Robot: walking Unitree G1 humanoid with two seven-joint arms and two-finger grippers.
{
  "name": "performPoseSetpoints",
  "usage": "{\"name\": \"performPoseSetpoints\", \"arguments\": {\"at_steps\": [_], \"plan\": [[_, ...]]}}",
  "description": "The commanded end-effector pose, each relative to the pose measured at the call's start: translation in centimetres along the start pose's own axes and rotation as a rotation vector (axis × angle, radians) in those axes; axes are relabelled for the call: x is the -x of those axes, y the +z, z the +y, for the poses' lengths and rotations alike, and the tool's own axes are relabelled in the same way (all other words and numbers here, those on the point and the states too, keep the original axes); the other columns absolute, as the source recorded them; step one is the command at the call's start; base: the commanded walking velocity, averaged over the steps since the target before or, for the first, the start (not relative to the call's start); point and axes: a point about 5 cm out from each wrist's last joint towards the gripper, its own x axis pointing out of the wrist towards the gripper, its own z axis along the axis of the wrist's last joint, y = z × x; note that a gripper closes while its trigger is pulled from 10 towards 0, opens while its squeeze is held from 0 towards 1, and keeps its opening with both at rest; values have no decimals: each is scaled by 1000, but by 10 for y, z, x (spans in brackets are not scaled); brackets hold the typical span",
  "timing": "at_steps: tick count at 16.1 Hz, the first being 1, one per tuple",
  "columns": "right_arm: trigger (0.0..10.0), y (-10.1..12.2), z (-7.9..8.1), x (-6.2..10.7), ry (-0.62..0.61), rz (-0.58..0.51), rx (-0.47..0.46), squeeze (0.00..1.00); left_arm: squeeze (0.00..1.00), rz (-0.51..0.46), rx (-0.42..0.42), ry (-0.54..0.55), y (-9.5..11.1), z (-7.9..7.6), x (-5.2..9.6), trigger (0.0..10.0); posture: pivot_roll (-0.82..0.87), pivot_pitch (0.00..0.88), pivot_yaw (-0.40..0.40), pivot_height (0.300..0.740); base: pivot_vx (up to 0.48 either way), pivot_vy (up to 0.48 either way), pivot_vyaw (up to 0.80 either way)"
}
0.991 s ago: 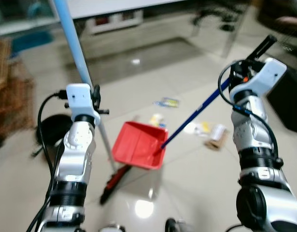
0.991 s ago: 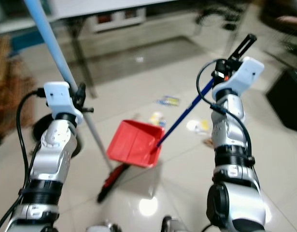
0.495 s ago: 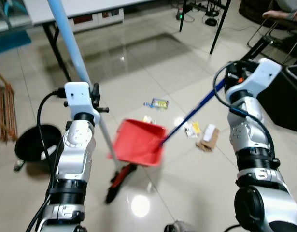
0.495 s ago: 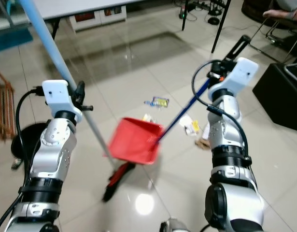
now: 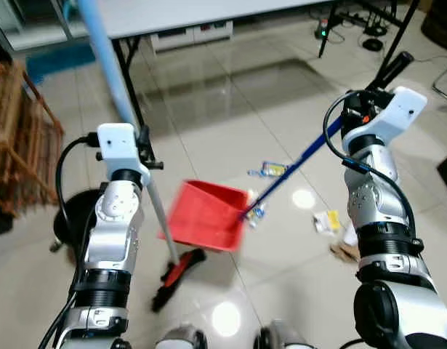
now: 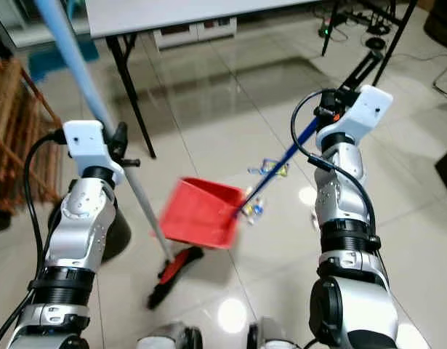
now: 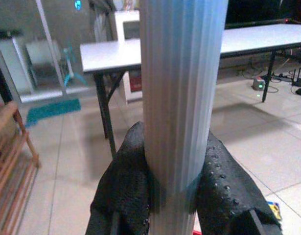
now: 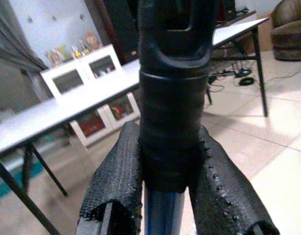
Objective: Sweep floor
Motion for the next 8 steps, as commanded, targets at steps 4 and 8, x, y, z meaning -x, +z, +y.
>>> {"name": "performPoseSetpoints", "arguments": {"at_steps": [4,8], "plan": [[10000,14,-4,-2,-14,-54,-5,0,0,-32,-4,-16,8,-5,-3,10000,-22,102,14,740,480,0,0],[10000,14,-4,-3,-15,-52,-20,0,0,-31,-8,-19,8,-5,-3,10000,-21,103,16,740,480,0,-711]]}}
